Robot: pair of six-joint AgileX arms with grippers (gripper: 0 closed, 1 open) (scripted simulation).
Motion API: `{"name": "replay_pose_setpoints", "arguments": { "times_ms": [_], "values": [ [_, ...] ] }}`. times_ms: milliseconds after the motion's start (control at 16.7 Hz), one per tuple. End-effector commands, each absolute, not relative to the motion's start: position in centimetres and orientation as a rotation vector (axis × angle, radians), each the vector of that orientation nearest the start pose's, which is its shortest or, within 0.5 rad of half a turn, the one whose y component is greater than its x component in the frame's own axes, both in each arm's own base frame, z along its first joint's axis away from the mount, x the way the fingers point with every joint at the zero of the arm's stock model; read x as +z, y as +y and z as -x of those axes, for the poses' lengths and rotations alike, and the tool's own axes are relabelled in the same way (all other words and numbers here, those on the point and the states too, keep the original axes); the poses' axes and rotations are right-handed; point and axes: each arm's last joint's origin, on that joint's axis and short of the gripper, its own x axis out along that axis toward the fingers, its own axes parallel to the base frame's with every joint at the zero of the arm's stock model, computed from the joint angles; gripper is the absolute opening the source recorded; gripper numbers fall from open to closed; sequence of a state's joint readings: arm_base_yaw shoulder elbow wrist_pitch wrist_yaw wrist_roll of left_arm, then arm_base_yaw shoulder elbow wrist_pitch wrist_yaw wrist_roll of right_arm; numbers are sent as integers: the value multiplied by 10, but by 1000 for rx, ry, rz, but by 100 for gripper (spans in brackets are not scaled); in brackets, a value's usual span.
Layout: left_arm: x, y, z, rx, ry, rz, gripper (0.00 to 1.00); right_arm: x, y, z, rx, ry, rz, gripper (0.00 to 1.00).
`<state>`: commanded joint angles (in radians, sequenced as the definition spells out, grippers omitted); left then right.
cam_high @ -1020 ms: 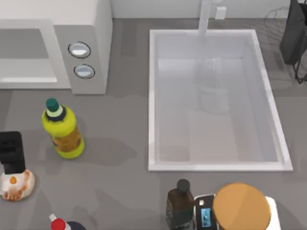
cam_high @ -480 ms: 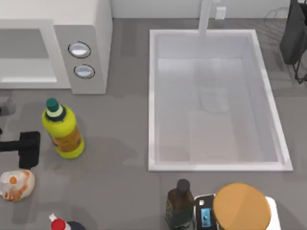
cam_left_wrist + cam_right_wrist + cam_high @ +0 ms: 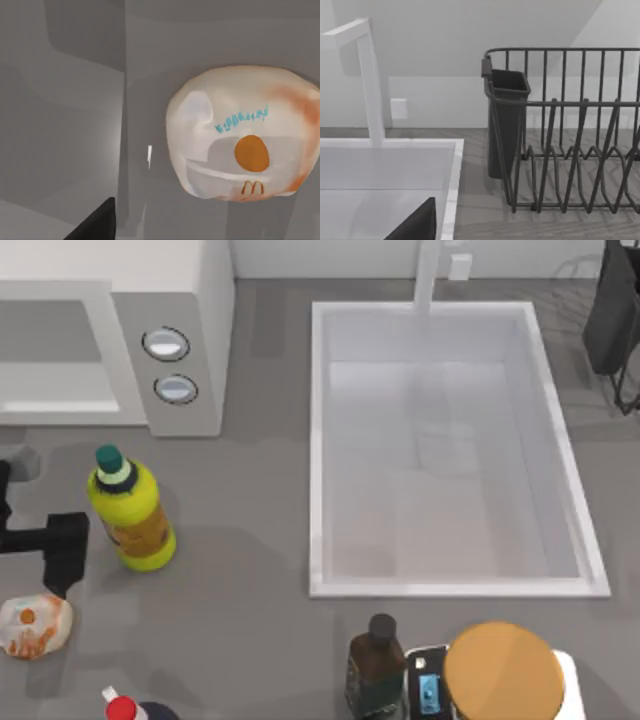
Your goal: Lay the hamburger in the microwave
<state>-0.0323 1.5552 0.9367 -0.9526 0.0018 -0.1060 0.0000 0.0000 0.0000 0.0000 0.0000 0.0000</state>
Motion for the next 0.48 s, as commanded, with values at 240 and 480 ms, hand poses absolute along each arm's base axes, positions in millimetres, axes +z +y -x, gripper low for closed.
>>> {"name": "replay_pose_setpoints", "arguments": {
  "times_ms": [240, 480],
  "values": [
    [161, -7, -256, 57, 1574, 59, 100, 160, -1, -106, 0, 0, 0, 100],
    [123, -7, -259, 56, 1560, 60, 100, 160, -1, -106, 0, 0, 0, 100]
  ]
}}
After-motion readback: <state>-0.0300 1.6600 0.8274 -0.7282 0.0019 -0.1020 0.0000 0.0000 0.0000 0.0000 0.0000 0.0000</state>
